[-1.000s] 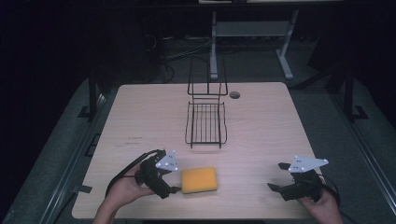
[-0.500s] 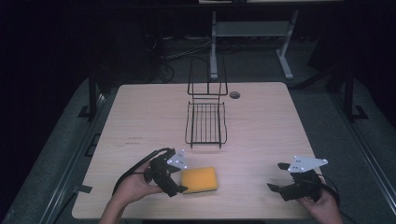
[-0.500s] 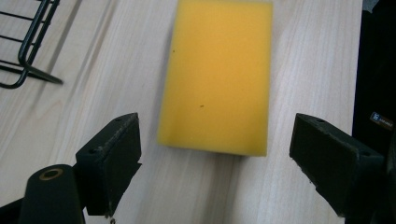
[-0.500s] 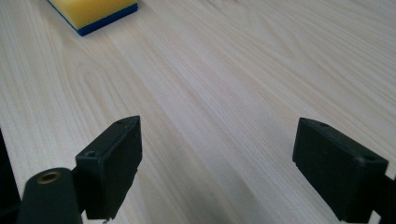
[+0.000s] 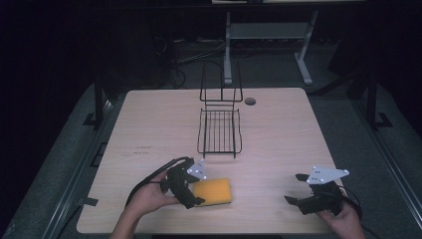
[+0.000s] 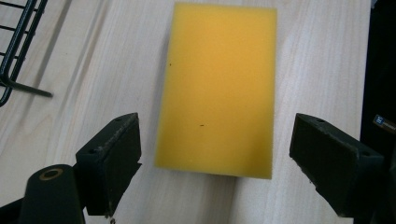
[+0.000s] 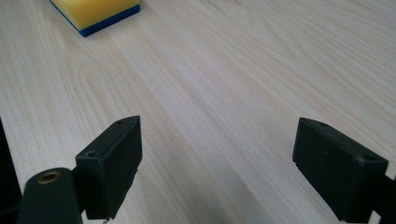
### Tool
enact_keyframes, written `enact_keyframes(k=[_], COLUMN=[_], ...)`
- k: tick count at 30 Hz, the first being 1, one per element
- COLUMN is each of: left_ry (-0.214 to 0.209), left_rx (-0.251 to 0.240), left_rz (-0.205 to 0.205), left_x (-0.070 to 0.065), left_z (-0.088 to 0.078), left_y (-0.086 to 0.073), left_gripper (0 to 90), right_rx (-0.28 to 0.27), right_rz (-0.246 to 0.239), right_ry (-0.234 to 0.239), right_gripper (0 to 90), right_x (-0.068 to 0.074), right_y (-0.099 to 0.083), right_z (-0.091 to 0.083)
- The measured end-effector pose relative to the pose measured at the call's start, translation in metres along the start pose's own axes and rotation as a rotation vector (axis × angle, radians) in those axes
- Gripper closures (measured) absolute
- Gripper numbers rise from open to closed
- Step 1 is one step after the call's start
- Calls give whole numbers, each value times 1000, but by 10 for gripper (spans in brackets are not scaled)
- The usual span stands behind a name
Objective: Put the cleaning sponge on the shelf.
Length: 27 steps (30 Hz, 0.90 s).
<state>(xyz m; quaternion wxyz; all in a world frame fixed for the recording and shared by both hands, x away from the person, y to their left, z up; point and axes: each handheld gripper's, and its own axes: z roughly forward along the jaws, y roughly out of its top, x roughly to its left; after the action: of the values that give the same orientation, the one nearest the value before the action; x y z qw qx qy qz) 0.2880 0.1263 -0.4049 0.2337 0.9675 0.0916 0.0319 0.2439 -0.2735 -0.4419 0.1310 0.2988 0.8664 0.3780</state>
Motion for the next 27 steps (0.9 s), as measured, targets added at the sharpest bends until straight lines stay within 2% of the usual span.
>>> enact_keyframes(k=[18, 27], left_ry=[-20, -25], left_rx=[34, 68], left_rz=[13, 26], left_x=[1, 1], left_z=[11, 19], left_y=[13, 16], left_gripper=[160, 160], right_rx=[1, 3], right_rz=[-7, -7], right_ry=[9, 15], right_gripper=[155, 155], right_x=[1, 1], right_y=[1, 1], right_z=[0, 1])
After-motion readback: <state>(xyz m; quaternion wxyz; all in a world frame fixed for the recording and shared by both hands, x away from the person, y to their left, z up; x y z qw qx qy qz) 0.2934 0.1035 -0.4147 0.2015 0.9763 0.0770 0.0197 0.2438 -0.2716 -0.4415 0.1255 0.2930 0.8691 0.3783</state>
